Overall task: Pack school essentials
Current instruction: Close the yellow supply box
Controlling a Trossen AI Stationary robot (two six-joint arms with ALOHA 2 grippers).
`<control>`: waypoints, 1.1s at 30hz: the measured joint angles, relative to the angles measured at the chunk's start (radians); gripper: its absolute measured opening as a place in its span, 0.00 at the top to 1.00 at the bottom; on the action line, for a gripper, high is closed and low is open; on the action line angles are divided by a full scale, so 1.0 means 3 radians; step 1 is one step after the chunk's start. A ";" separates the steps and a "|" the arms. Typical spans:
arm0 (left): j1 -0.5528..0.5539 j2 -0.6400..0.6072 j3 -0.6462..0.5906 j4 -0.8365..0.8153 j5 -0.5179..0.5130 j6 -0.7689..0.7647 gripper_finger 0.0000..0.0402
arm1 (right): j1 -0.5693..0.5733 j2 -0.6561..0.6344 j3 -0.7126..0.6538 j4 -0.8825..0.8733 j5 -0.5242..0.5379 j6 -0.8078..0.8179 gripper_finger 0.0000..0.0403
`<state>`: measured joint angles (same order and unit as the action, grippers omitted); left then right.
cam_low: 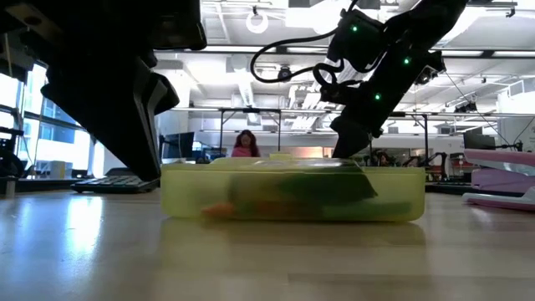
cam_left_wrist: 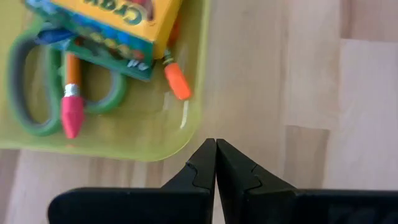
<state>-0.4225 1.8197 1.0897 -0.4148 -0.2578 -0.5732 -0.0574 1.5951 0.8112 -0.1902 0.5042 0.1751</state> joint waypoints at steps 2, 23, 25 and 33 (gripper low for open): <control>-0.0001 -0.0014 0.0000 -0.0076 -0.0059 -0.0001 1.00 | 0.0005 0.0000 0.0000 -0.0001 0.0002 -0.0001 0.99; 0.0155 -0.0362 -0.0005 -0.1022 -0.0445 -0.0175 1.00 | 0.0122 -0.0024 0.0031 0.0027 0.0093 -0.0060 0.99; 0.0217 -0.0362 0.0008 -0.1016 -0.0482 -0.0177 1.00 | 0.0150 -0.0076 0.0039 -0.0014 0.0107 -0.0062 0.99; 0.0499 -0.0384 -0.0002 -0.1365 -0.0609 -0.0125 1.00 | 0.0265 -0.0176 0.0150 -0.0143 0.0242 -0.0063 0.99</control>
<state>-0.2727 1.7044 1.0891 -0.8242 -0.4406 -0.6105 0.0220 1.5423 0.8561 -0.2330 0.5768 0.1561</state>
